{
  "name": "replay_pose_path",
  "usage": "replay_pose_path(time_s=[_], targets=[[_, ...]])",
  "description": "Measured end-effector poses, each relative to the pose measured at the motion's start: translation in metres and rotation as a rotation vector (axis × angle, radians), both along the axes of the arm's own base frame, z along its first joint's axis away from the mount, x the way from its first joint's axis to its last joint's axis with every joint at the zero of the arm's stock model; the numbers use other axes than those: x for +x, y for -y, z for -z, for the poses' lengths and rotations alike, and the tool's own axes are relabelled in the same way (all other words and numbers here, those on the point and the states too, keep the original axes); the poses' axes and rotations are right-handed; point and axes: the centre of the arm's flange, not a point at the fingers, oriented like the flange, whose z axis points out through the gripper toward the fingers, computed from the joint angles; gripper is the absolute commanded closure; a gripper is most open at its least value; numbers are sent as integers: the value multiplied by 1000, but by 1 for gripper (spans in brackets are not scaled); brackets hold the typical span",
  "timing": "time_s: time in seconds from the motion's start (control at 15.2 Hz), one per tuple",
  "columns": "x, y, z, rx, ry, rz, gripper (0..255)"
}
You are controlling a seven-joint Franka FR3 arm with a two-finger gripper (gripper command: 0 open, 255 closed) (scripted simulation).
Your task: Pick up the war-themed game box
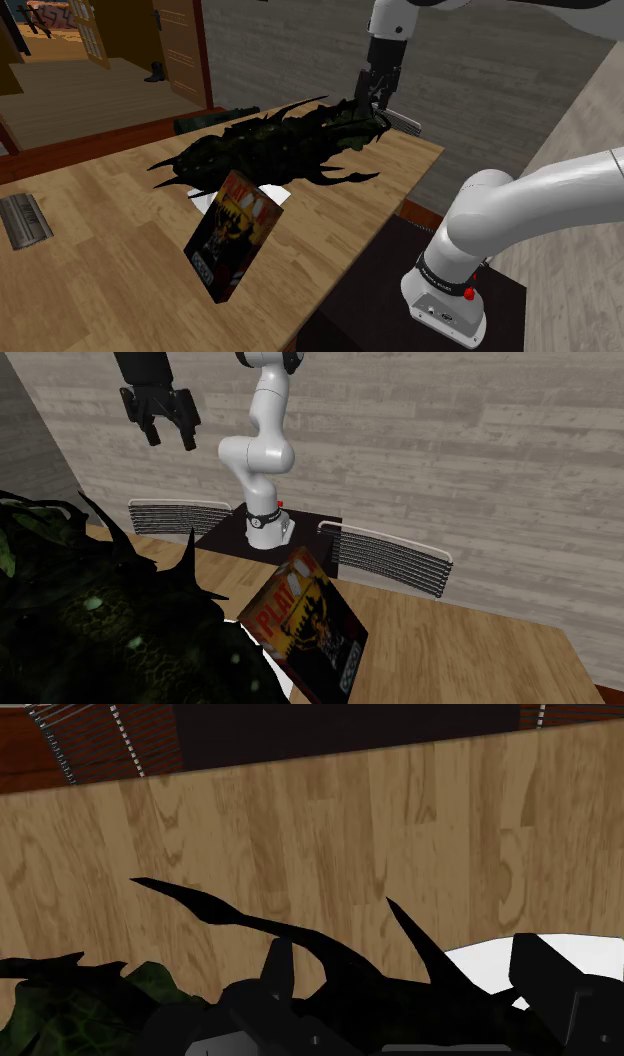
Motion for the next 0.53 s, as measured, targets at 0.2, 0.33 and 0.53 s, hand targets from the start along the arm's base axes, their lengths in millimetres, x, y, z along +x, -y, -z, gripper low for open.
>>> replay_pose_path(time_s=[0.2,0.33,0.53], targets=[[2,-7,12,27,1,3,0],[6,-18,27,68,4,7,0],[10,-38,53,134,8,15,0]])
